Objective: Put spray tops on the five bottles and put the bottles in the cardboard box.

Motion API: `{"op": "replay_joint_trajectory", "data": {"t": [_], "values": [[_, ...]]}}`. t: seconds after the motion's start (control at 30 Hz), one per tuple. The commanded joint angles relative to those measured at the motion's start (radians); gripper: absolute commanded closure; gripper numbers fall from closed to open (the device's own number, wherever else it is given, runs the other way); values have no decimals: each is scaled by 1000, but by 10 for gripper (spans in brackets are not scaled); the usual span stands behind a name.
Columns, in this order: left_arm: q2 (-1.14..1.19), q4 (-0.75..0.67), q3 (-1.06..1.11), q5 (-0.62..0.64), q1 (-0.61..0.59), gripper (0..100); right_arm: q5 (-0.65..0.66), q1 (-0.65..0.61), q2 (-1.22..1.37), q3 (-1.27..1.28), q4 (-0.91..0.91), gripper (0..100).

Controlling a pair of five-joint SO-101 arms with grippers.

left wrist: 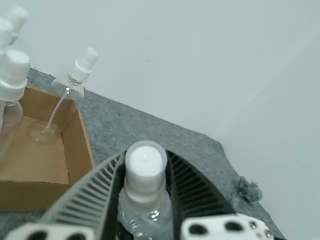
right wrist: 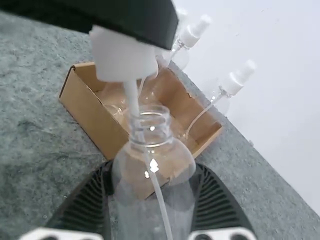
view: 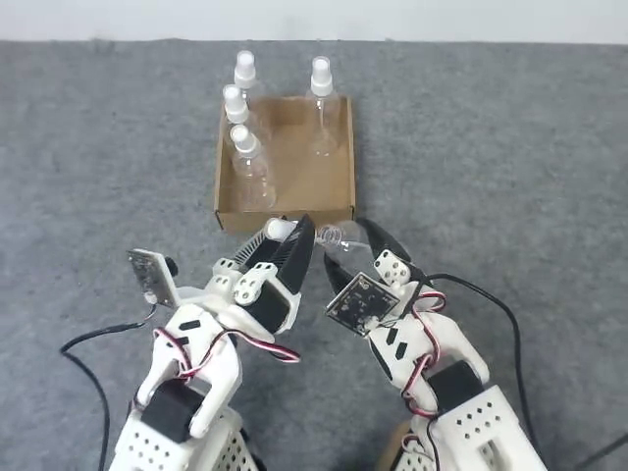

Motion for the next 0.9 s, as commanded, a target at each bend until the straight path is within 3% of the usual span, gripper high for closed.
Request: {"op": "replay_joint_trajectory", "data": {"t": [0.0,0.23,0.87], "values": [[-17,2,2,-9,12,987,-14,-15,-28,-18,-24,991],[-15,-193,127,-89,12,987,-9,-53,-28,-17,-15,991],[-15,-133,127,-98,77,987,-12,-56,-28,-15,-13,991]]}}
